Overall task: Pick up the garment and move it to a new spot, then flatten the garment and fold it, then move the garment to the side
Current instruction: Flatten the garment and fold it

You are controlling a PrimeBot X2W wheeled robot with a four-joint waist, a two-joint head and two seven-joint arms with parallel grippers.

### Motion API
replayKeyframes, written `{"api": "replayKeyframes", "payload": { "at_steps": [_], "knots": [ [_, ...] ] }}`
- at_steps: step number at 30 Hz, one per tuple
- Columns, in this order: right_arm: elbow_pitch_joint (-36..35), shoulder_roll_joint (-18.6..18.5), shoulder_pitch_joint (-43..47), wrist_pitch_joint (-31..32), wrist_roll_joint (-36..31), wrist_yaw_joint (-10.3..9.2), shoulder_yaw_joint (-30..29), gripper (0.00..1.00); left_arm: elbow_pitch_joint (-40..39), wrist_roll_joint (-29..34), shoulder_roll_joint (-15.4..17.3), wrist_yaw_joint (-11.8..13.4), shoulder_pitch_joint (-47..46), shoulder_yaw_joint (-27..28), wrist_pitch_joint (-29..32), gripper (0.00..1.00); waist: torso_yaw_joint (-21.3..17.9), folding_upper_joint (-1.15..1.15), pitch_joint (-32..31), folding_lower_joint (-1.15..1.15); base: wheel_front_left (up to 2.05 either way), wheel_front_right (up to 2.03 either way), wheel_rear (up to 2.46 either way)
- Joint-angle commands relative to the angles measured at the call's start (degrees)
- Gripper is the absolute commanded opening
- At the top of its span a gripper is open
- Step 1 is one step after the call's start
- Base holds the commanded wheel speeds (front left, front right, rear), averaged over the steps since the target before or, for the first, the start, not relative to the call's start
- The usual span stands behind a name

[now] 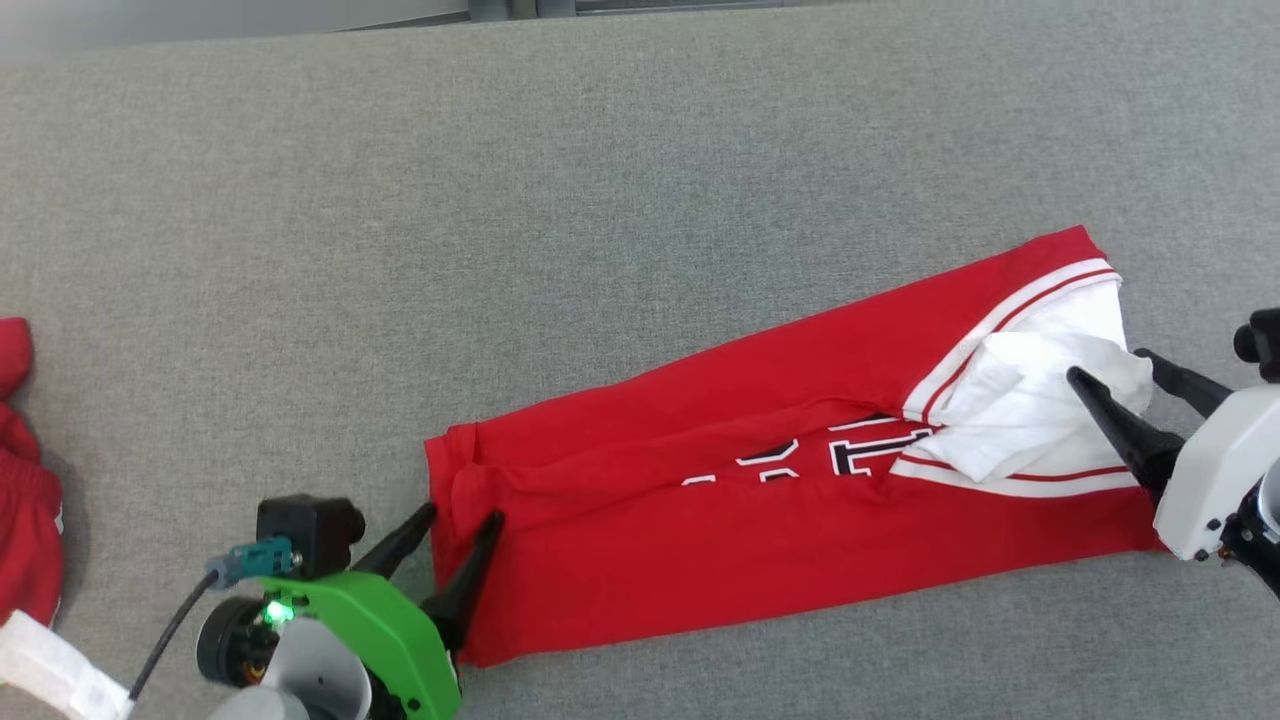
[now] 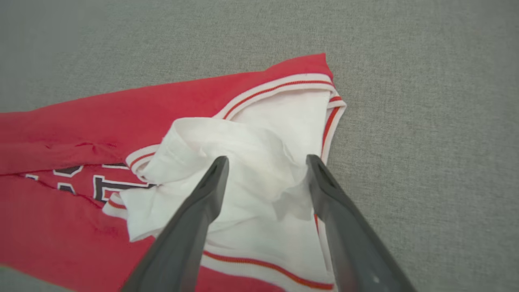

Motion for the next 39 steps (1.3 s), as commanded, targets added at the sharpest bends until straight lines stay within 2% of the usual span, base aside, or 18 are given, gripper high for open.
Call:
{"api": "replayKeyframes", "payload": {
  "at_steps": [1, 4, 6, 9, 13, 17, 22, 25, 30, 32, 35, 39],
  "knots": [
    [-0.3, 0.0, 1.1, -0.3, 0.2, 0.02, -1.2, 1.00, 0.8, 0.8, 0.6, 0.8, 2.0, 0.0, -1.1, 1.00, -0.5, 0.00, -1.2, 0.00, 0.00, 0.00, 0.00],
    [-1.1, 0.1, 2.5, 0.4, 0.0, 0.03, -2.8, 1.00, 2.1, 0.9, 0.6, 3.0, 5.3, 1.3, -4.1, 1.00, -0.8, 0.00, -2.3, 0.00, 0.00, 0.00, 0.00],
    [-1.3, 0.9, 2.7, 0.7, -0.6, 0.01, -5.2, 1.00, 2.2, 2.0, -0.2, 4.9, 7.0, 2.8, -8.5, 1.00, -0.9, 0.00, -2.7, 0.00, 0.00, 0.00, 0.00],
    [-0.5, 2.2, 2.4, 2.7, -3.0, 0.03, -7.1, 1.00, 2.9, 4.4, -2.7, 7.6, 9.2, 5.2, -17.2, 1.00, -0.5, 0.00, -2.1, 0.00, 0.00, 0.00, 0.00],
    [2.2, 4.6, -0.3, 5.2, -6.5, 0.03, -7.0, 1.00, 4.0, 8.1, -6.3, 8.7, 8.9, 6.7, -23.8, 1.00, 0.7, 0.00, -0.6, 0.00, 0.00, 0.00, 0.00],
    [6.8, 6.8, -3.0, 6.9, -10.0, 0.02, -5.8, 1.00, 5.2, 11.1, -10.4, 7.6, 8.4, 8.2, -24.9, 1.00, 1.9, 0.00, 0.5, 0.00, 0.00, 0.00, 0.00],
    [13.6, 8.6, -4.2, 9.4, -13.2, 0.02, -5.9, 1.00, 5.1, 16.8, -15.6, 4.3, 10.2, 12.5, -25.0, 1.00, 3.0, 0.00, 0.8, 0.00, 0.00, 0.00, 0.00],
    [15.0, 9.9, -2.8, 10.9, -11.6, 0.03, -5.2, 1.00, 5.7, 20.0, -17.5, 2.0, 12.1, 15.3, -25.0, 1.00, 3.0, 0.00, 0.4, 0.00, 0.00, 0.00, 0.00],
    [14.3, 12.8, -0.4, 13.5, -5.1, 0.25, -1.5, 1.00, 6.7, 24.0, -20.5, -1.5, 15.0, 19.9, -25.0, 1.00, 2.4, 0.00, -0.4, 0.00, 0.00, 0.00, 0.00],
    [13.8, 12.9, -0.3, 12.6, -2.3, 0.25, -0.7, 0.00, 7.1, 25.5, -21.9, -2.9, 15.4, 21.4, -25.0, 1.00, 2.2, 0.00, -0.7, 0.00, 0.00, 0.00, 0.00],
    [14.5, 12.7, -1.8, 8.8, 2.2, 0.08, -4.0, 0.00, 7.8, 26.7, -23.6, -4.9, 15.7, 23.0, -25.0, 1.00, 1.9, 0.00, -1.2, 0.00, 0.00, 0.00, 0.00],
    [18.1, 7.7, -3.5, 6.7, 1.7, -0.09, -8.9, 0.00, 8.8, 28.3, -25.2, -7.4, 16.1, 24.7, -25.0, 1.00, 1.7, 0.00, -1.9, 0.00, 0.00, 0.00, 0.00]
  ]
}}
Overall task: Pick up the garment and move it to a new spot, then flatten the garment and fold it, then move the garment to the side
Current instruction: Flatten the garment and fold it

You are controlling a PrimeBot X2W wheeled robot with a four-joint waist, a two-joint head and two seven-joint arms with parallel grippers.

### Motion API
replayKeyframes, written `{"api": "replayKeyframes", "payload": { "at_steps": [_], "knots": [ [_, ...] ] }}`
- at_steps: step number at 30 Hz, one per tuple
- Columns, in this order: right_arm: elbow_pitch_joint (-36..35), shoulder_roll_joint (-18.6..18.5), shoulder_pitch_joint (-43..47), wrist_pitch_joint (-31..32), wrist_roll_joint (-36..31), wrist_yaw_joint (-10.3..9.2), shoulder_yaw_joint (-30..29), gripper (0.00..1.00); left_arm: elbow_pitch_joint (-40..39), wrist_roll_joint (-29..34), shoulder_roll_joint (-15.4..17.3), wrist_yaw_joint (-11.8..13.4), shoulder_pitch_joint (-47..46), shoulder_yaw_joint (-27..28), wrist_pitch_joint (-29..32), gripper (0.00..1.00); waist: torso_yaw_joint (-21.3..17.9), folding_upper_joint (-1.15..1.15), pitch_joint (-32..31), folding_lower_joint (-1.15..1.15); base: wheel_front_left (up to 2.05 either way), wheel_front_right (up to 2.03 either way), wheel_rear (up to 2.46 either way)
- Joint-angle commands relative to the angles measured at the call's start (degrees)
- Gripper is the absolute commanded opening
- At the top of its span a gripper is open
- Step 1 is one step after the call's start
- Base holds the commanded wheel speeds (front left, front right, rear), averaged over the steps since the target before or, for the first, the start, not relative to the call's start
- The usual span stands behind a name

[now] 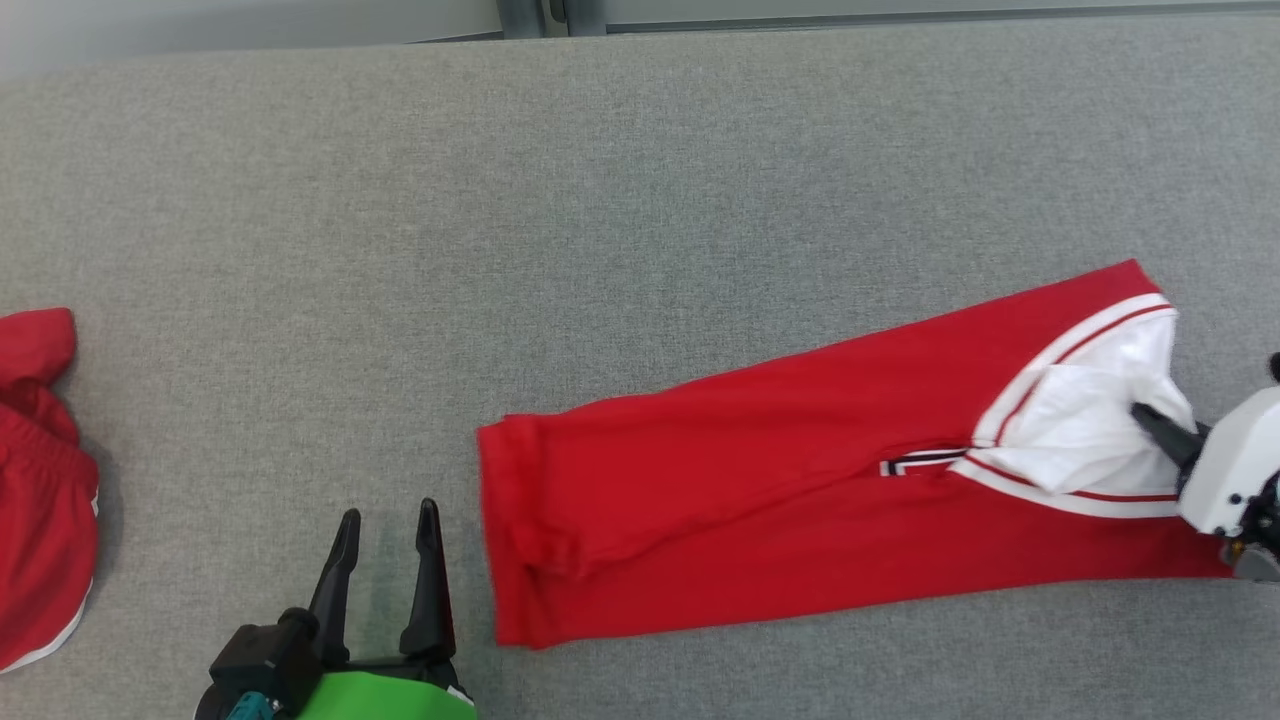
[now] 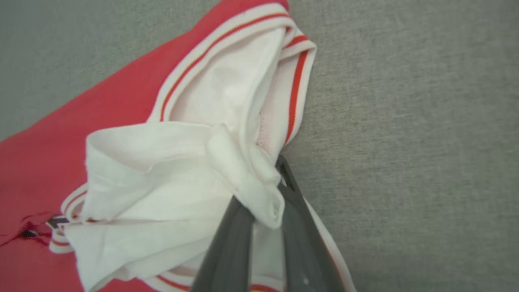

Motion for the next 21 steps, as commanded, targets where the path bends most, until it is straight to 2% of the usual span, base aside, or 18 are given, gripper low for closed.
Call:
{"api": "replayKeyframes", "payload": {
  "at_steps": [1, 7, 11, 14, 17, 21],
  "knots": [
    [1.8, -2.0, -0.4, -0.1, -0.3, -0.21, -2.2, 0.00, 0.4, 0.8, -0.4, -0.9, 1.0, 0.6, -0.2, 1.00, -0.1, 0.00, -0.4, 0.00, 0.00, 0.00, 0.00],
    [4.6, -10.2, -1.0, 1.0, -3.0, -0.16, -12.0, 0.00, 1.7, 1.4, -1.6, -3.3, 1.6, 2.0, -0.2, 1.00, 0.5, 0.00, -1.9, 0.00, 0.00, 0.00, 0.00],
    [-1.1, -13.1, 0.4, 3.5, -3.7, -0.12, -13.0, 0.00, 2.3, 1.3, -1.9, -4.2, 2.2, 2.5, -0.2, 1.00, 0.6, 0.00, -3.5, 0.00, 0.00, 0.00, 0.00],
    [-8.7, -12.5, 2.1, 5.8, -2.1, -0.12, -9.8, 0.00, 2.9, 0.8, -2.1, -4.3, 2.6, 2.6, -0.2, 1.00, 0.3, 0.00, -4.9, 0.00, 0.00, 0.00, 0.00],
    [-16.8, -11.0, 4.9, 7.7, -1.5, -0.12, -3.7, 0.00, 3.3, -0.1, -2.2, -4.2, 2.9, 2.0, -0.2, 1.00, -0.2, 0.00, -6.0, 0.00, 0.00, 0.00, 0.00],
    [-22.8, -5.3, 7.2, 7.2, -2.5, -0.12, 5.2, 0.00, 4.5, -0.6, -2.1, -3.0, 3.0, 0.8, -0.2, 1.00, -0.6, 0.00, -6.8, 0.00, 0.00, 0.00, 0.00]
  ]
}}
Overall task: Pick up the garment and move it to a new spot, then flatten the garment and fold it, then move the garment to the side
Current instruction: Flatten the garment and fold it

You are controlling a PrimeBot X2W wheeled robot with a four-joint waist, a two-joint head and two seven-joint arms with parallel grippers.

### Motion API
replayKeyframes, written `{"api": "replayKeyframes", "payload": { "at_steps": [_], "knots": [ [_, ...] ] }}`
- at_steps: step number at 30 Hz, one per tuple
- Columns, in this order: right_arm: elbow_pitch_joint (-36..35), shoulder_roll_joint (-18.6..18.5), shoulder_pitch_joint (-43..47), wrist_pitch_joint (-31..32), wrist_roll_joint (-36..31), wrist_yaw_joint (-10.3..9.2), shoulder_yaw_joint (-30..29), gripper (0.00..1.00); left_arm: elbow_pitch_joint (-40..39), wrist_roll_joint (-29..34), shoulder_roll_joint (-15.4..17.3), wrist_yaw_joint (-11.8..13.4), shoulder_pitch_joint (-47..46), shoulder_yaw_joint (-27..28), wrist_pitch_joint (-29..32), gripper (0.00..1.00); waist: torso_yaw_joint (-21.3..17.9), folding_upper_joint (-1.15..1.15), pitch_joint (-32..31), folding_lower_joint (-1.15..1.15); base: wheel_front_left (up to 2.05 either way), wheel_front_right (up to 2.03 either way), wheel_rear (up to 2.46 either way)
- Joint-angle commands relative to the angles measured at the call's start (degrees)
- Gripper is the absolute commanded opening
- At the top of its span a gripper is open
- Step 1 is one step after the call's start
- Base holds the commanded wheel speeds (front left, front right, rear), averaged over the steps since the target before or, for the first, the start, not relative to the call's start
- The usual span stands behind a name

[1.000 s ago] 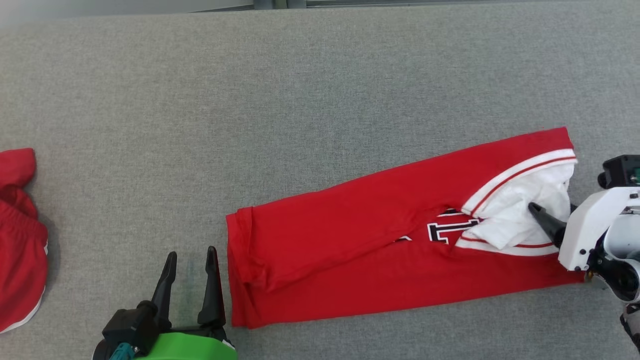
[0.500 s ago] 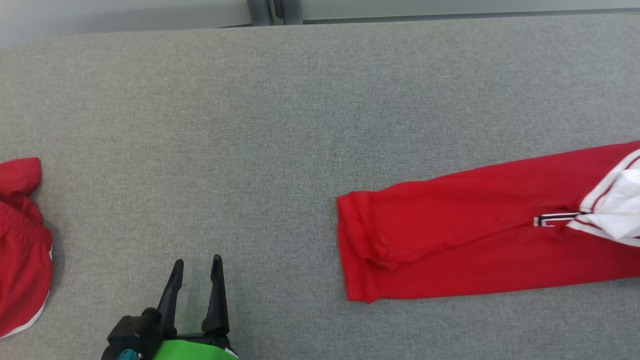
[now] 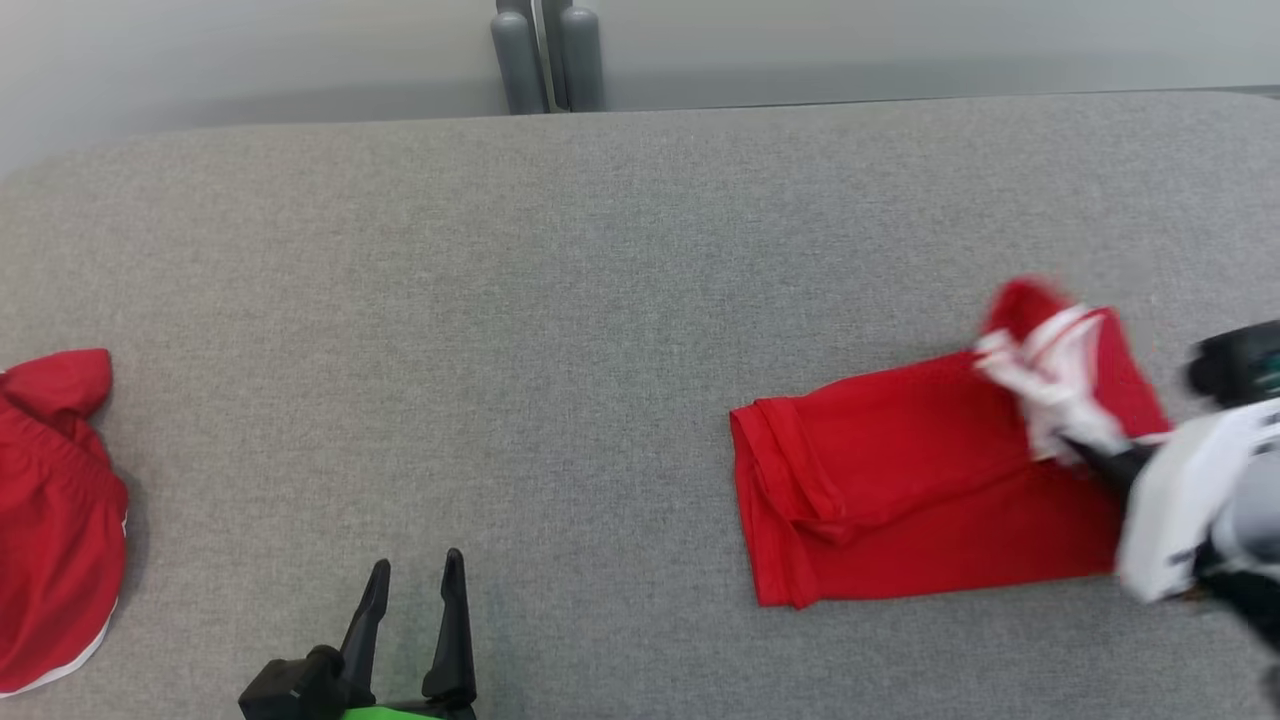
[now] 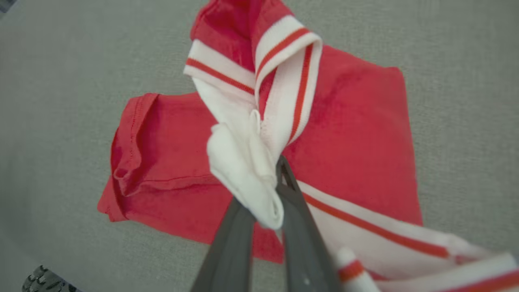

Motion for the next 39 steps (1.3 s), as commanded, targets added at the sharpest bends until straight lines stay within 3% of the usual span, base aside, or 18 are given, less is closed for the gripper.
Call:
{"api": "replayKeyframes", "payload": {
  "at_steps": [1, 4, 9, 19, 20, 21, 28, 35, 39],
  "knots": [
    [-0.6, 2.4, 0.3, -1.0, -0.7, 0.03, 2.1, 0.00, 0.0, -0.4, 0.1, 0.5, 0.7, 0.1, -0.2, 1.00, -0.5, 0.00, -0.5, 0.00, 0.00, 0.00, 0.00],
    [1.3, 9.0, -0.8, -4.0, -1.8, 0.03, 8.0, 0.00, 0.9, 0.0, 0.1, 0.9, 0.9, -0.3, -0.2, 1.00, -0.8, 0.00, -0.7, 0.00, 0.00, 0.00, 0.00],
    [7.6, 16.7, -3.2, -9.5, -3.4, 0.03, 13.4, 0.00, 2.1, 0.5, 0.1, 0.6, 0.8, -0.7, -0.2, 1.00, -0.4, 0.00, -0.6, 0.00, 0.00, 0.00, 0.00],
    [16.4, 23.7, -7.3, -16.6, -5.4, 0.03, 15.6, 0.00, 2.8, -0.5, 0.1, 1.0, 1.2, -1.3, -0.2, 1.00, 0.2, 0.00, -1.1, 0.00, 0.00, 0.00, 0.00],
    [16.7, 24.2, -7.3, -16.9, -5.4, 0.03, 15.9, 0.31, 2.9, -0.6, 0.1, 1.0, 1.2, -1.4, -0.2, 1.00, 0.2, 0.00, -1.2, 0.00, 0.00, 0.00, 0.00],
    [16.8, 24.6, -7.2, -17.3, -5.7, 0.03, 16.4, 1.00, 2.9, -0.7, 0.1, 1.0, 1.3, -1.4, -0.2, 1.00, 0.2, 0.00, -1.4, 0.00, 0.00, 0.00, 0.00],
    [9.7, 24.8, -4.0, -21.8, -3.4, 0.03, 18.1, 1.00, 3.4, 0.5, 0.1, 0.6, 1.9, 0.2, -0.2, 1.00, -0.4, 0.00, -3.2, 0.00, 0.00, 0.00, 0.00],
    [-1.1, 18.1, 3.9, -31.1, -5.5, 0.03, 15.7, 1.00, 2.9, 0.8, 0.1, 0.3, 3.3, 1.5, -0.2, 1.00, -1.3, 0.00, -7.0, 0.00, 0.00, 0.00, 0.00],
    [0.6, 14.9, 8.7, -39.1, -11.3, 0.03, 9.5, 1.00, 2.5, 0.4, 0.1, 0.4, 4.2, 1.6, -0.2, 1.00, -1.8, 0.00, -9.1, 0.00, 0.00, 0.00, 0.00]
  ]
}}
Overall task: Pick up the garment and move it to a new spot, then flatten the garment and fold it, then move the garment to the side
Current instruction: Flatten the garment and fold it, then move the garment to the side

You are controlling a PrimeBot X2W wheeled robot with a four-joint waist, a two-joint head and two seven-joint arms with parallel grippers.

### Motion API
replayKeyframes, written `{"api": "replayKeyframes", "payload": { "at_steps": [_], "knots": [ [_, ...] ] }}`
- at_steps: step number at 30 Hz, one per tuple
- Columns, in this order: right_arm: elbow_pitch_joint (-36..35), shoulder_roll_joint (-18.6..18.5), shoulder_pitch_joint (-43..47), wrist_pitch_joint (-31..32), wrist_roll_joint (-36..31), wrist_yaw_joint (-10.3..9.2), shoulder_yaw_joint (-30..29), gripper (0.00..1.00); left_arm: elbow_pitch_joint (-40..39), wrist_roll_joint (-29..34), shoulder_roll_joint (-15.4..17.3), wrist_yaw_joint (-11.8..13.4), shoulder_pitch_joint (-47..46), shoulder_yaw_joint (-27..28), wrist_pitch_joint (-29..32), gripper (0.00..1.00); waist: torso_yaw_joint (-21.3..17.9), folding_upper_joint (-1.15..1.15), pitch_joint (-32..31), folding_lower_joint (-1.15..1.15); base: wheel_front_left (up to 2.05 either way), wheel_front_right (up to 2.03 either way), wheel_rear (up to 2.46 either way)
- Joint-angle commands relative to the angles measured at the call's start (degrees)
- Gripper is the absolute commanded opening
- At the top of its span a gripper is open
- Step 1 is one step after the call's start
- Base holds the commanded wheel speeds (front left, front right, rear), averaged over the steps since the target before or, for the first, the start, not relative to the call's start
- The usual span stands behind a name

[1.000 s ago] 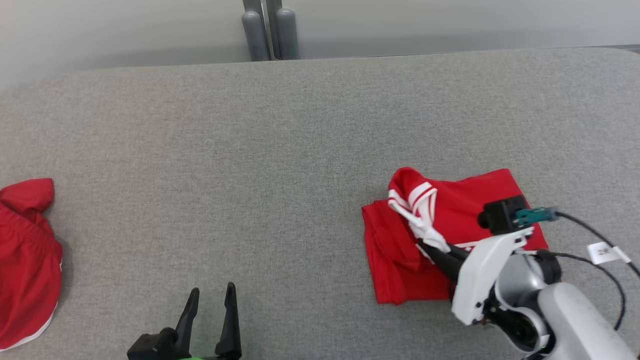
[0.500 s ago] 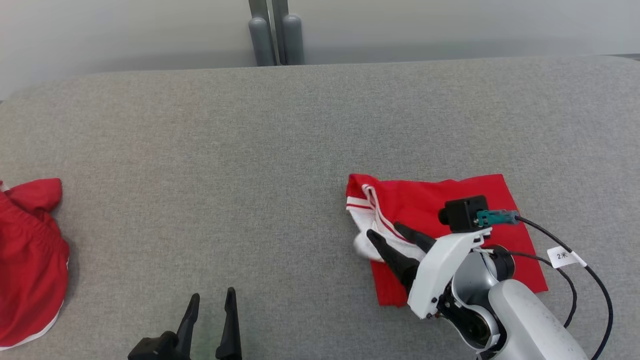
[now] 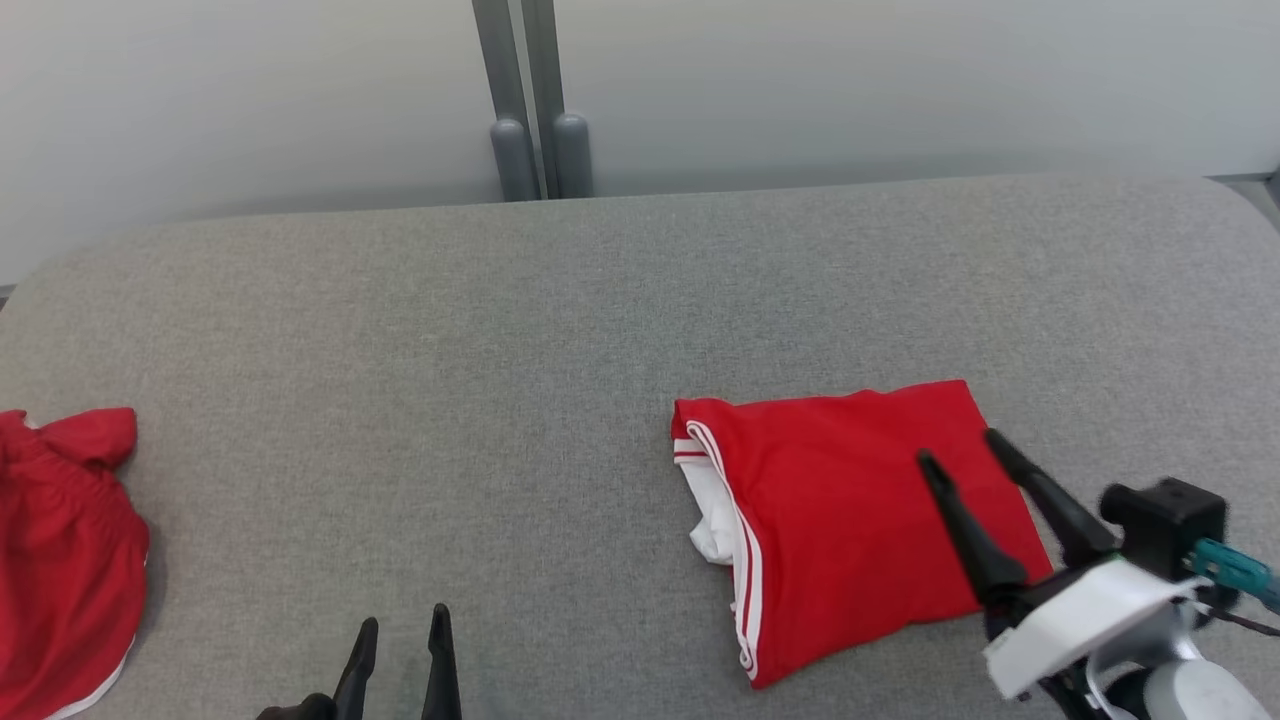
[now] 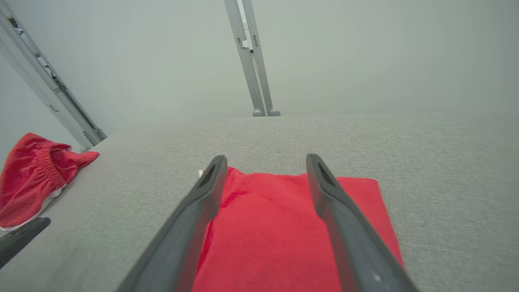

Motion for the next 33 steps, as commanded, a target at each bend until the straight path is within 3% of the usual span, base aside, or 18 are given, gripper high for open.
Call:
{"api": "replayKeyframes", "payload": {
  "at_steps": [1, 8, 16, 28, 33],
  "knots": [
    [1.2, 0.0, 1.6, -2.5, -1.5, 0.03, -1.9, 1.00, -0.3, -0.1, 0.1, 0.0, 1.1, 0.4, -0.2, 1.00, -0.7, 0.00, -1.8, 0.00, 0.00, 0.00, 0.00],
    [12.9, -1.2, 7.7, -15.1, -12.5, 0.02, -10.6, 1.00, -3.5, 4.2, 0.1, 0.0, 2.5, 3.6, -0.2, 1.00, -0.2, 0.00, -4.7, 0.00, 0.00, 0.00, 0.00],
    [13.3, 1.2, 10.3, -15.4, -16.5, 0.02, -15.7, 1.00, -7.5, 9.1, 0.1, -1.1, 4.4, 6.6, -0.2, 1.00, 1.0, 0.00, -6.1, 0.00, 0.00, 0.00, 0.00],
    [13.3, 4.1, 10.7, -15.5, -16.8, 0.02, -17.0, 1.00, -7.4, 10.0, 0.1, -4.0, 5.2, 8.2, -0.2, 1.00, 1.4, 0.00, -6.5, 0.00, 0.00, 0.00, 0.00],
    [16.1, 1.8, 6.9, -15.4, -14.2, -0.02, -13.7, 1.00, -7.5, 9.4, 0.1, -4.1, 4.2, 7.9, -0.2, 1.00, 1.2, 0.00, -5.0, 0.00, 0.00, 0.00, 0.00]
  ]
}}
